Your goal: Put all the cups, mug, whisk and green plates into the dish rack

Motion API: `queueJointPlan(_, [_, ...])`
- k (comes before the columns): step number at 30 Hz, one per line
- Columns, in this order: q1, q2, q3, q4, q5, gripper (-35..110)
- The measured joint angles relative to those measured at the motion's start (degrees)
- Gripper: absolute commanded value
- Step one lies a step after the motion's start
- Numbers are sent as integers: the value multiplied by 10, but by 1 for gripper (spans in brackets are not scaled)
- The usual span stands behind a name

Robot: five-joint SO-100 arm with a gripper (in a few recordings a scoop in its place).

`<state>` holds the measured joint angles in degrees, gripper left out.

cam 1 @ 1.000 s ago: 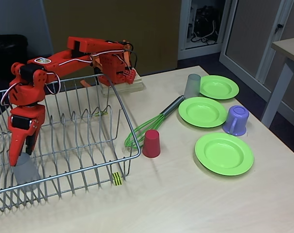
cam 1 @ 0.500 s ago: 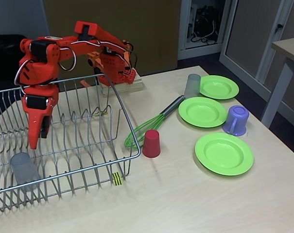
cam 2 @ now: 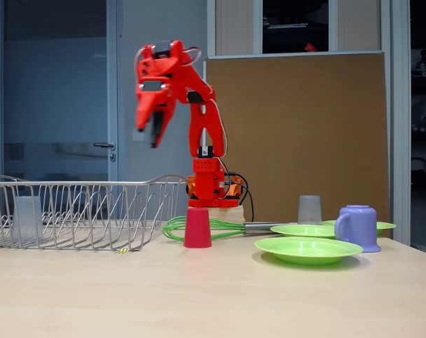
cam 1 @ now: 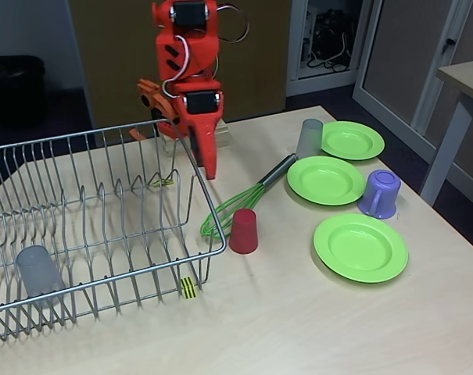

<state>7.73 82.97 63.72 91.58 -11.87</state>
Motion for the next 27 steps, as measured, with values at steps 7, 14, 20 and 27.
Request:
queueJointPlan(7, [-115,43,154,-58,162,43])
queueJointPlan(14, [-162,37,264,-146,265,44])
queueJointPlan(20, [-172,0,311,-209,284,44])
queueJointPlan(27, [-153,-41,342,-279,279,43])
